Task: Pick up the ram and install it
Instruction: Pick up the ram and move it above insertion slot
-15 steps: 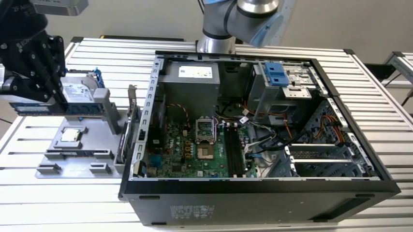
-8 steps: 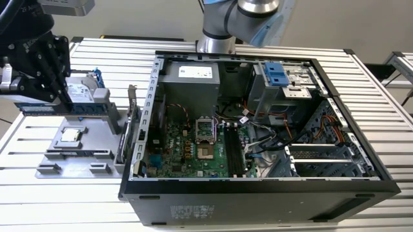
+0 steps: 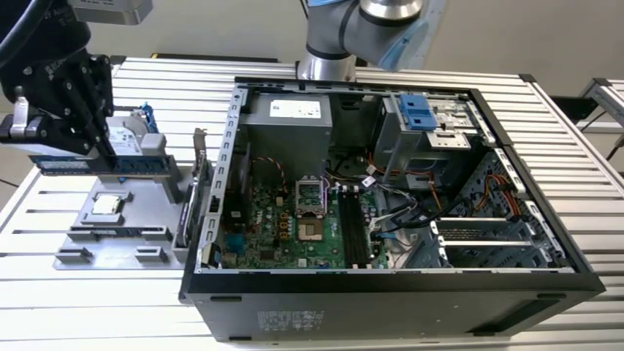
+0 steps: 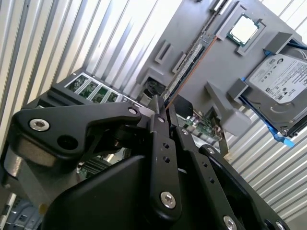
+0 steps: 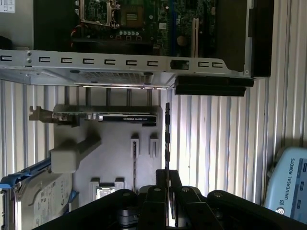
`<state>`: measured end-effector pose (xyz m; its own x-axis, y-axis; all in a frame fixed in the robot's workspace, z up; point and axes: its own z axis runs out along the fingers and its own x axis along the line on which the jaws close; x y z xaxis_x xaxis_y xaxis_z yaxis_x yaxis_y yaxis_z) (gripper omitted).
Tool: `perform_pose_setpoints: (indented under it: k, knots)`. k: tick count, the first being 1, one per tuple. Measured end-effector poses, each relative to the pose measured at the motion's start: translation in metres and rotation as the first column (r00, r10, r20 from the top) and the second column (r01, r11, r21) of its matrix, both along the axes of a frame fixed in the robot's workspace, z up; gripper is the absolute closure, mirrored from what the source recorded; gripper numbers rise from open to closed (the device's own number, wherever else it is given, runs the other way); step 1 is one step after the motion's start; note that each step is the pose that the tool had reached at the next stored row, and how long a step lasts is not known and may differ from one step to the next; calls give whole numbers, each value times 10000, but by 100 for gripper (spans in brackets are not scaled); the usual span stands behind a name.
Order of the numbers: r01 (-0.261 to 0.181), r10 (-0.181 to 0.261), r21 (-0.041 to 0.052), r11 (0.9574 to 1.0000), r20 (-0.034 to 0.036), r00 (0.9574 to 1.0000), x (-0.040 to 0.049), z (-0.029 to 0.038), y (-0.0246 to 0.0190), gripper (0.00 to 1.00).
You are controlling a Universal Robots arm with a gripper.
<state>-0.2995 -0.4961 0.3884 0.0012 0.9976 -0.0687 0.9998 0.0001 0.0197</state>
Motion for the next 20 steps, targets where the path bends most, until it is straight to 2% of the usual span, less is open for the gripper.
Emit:
perform_pose_setpoints:
  k: [20]
  knots:
    - [0,0,0,10000,0,10000,269,0,0,100]
